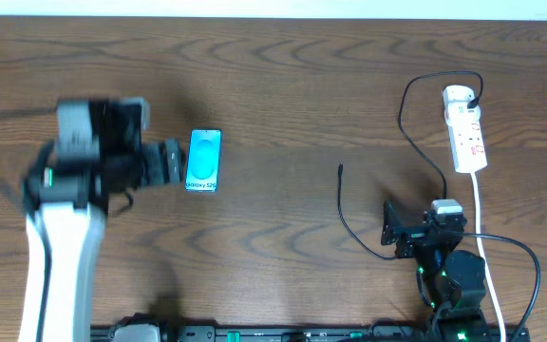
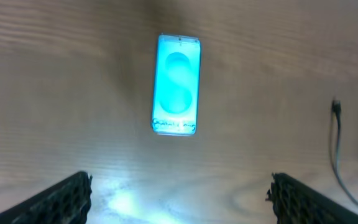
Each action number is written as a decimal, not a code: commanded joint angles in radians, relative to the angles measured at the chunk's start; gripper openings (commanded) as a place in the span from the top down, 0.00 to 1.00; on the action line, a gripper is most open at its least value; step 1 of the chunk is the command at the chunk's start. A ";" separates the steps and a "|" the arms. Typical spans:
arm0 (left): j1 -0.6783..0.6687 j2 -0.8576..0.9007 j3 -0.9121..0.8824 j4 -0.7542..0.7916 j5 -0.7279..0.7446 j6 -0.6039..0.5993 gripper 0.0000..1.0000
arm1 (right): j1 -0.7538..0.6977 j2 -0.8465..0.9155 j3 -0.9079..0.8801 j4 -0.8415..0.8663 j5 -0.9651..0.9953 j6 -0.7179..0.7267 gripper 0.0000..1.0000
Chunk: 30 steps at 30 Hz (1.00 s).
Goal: Plug charger to phone and switch on socket
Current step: 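Move the left gripper forward over the Galaxy S25 phone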
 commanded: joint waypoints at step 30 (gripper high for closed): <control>0.002 0.439 0.143 -0.010 0.089 0.069 0.02 | -0.001 -0.004 -0.001 -0.005 0.008 0.008 0.01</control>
